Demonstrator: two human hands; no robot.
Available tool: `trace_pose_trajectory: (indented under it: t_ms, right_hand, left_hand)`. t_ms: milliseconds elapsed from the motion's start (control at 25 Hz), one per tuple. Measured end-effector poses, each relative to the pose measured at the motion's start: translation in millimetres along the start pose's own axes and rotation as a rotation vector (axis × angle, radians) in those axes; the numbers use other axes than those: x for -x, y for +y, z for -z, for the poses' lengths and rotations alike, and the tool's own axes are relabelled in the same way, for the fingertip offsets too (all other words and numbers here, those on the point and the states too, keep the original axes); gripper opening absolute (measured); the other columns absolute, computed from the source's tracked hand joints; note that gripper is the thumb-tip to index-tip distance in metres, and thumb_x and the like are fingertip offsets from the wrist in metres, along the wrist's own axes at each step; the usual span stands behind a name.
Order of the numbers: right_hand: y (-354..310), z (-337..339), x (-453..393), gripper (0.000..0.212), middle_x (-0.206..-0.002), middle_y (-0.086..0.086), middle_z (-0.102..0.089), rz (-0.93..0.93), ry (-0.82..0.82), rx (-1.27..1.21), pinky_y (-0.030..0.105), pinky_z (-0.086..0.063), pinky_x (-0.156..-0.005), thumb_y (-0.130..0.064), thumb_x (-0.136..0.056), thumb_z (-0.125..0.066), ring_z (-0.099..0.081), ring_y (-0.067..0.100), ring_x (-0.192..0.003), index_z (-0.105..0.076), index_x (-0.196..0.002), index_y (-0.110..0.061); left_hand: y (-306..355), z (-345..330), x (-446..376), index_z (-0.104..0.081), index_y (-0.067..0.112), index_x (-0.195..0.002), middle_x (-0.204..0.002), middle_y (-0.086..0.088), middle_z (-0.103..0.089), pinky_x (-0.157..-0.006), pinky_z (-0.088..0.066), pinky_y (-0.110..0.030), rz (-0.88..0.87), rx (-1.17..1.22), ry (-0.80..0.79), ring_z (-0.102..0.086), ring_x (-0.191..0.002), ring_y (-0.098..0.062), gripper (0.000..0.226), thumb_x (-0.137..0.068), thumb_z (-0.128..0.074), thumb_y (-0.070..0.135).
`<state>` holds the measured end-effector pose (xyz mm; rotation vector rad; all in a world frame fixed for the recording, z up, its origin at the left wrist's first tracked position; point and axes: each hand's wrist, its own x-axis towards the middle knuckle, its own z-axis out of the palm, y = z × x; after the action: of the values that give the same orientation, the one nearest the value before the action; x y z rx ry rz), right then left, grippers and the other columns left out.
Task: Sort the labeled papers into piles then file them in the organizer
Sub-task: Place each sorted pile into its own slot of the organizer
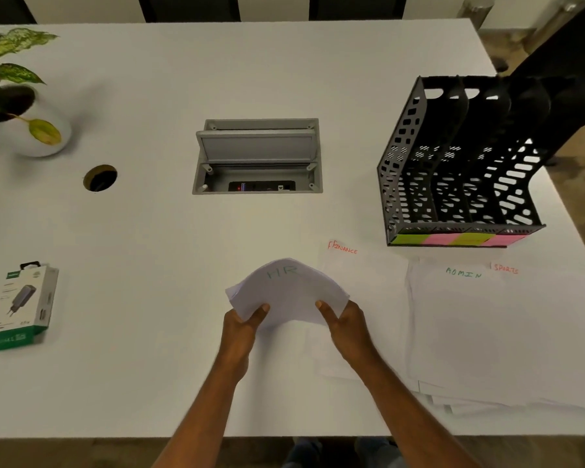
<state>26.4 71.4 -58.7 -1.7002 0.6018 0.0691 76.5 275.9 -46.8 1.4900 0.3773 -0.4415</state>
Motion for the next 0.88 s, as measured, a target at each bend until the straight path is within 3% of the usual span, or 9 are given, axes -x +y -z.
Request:
trace_pose_trajectory:
  t_ms: [120, 240, 360, 480, 600, 720, 880]
  right_hand:
    - [-7, 7, 4, 0.036, -0.110, -0.005, -0.067, 0.042, -0.025, 0.091, 0.020, -0.056, -0.084, -0.035, -0.099, -0.057, -0.066, 0.015, -0.101, -0.061, -0.130, -0.017]
    - [-18, 34, 6, 0.035, -0.105, -0.011, -0.068, 0.104, 0.021, 0.128, 0.008, -0.051, -0.078, -0.037, -0.100, -0.055, -0.066, 0.002, -0.089, -0.063, -0.129, -0.019]
    - [-25, 83, 3, 0.033, -0.103, -0.001, -0.074, 0.084, 0.131, 0.184, 0.005, -0.047, -0.073, -0.034, -0.099, -0.058, -0.068, 0.009, -0.087, -0.067, -0.122, -0.012]
    - [-28, 144, -1, 0.030, -0.097, 0.003, -0.075, 0.042, 0.190, 0.218, 0.015, -0.053, -0.076, -0.030, -0.097, -0.062, -0.066, 0.009, -0.082, -0.070, -0.115, -0.008]
    - [-26, 210, -4, 0.028, -0.096, -0.004, -0.072, -0.005, 0.147, 0.204, 0.007, -0.051, -0.071, -0.028, -0.093, -0.069, -0.068, 0.012, -0.087, -0.070, -0.114, -0.010]
    - [-25, 260, -13, 0.031, -0.097, 0.003, -0.073, -0.019, 0.181, 0.239, 0.024, -0.055, -0.078, -0.026, -0.091, -0.071, -0.070, 0.020, -0.091, -0.070, -0.115, -0.006]
    - [-37, 300, -28, 0.015, -0.084, -0.003, -0.072, 0.008, 0.443, 0.163, 0.009, -0.044, -0.064, -0.025, -0.092, -0.070, -0.069, 0.021, -0.083, -0.071, -0.099, -0.012]
  left_hand:
    - [2, -8, 1, -0.066, 0.021, -0.126, -0.114, 0.002, -0.076, -0.080, -0.053, -0.027, 0.003, 0.028, 0.054, -0.067, -0.110, -0.020, 0.035, -0.091, -0.072, 0.015]
    - [17, -29, -3, -0.071, 0.016, -0.115, -0.107, -0.001, -0.078, -0.077, -0.053, -0.027, -0.023, -0.002, 0.043, -0.070, -0.100, -0.022, 0.023, -0.093, -0.070, 0.018]
    - [37, -76, -7, -0.075, 0.017, -0.103, -0.098, -0.002, -0.079, -0.073, -0.055, -0.034, -0.040, -0.051, -0.017, -0.070, -0.090, -0.027, 0.012, -0.094, -0.069, 0.022]
    - [48, -134, -7, -0.076, 0.018, -0.104, -0.102, -0.002, -0.079, -0.078, -0.058, -0.039, -0.043, -0.047, -0.089, -0.070, -0.091, -0.026, 0.015, -0.095, -0.068, 0.026]
    - [49, -190, -7, -0.077, 0.022, -0.104, -0.103, 0.003, -0.079, -0.085, -0.055, -0.043, -0.035, -0.051, -0.115, -0.069, -0.096, -0.027, 0.015, -0.096, -0.066, 0.028]
    - [48, -237, -9, -0.079, 0.021, -0.100, -0.100, 0.005, -0.078, -0.088, -0.055, -0.038, -0.049, -0.027, -0.119, -0.069, -0.095, -0.023, 0.014, -0.097, -0.065, 0.021]
    - [49, -272, -12, -0.076, 0.018, -0.100, -0.106, -0.007, -0.076, -0.079, -0.049, -0.026, -0.083, 0.009, 0.080, -0.069, -0.090, -0.020, 0.013, -0.096, -0.064, 0.016]
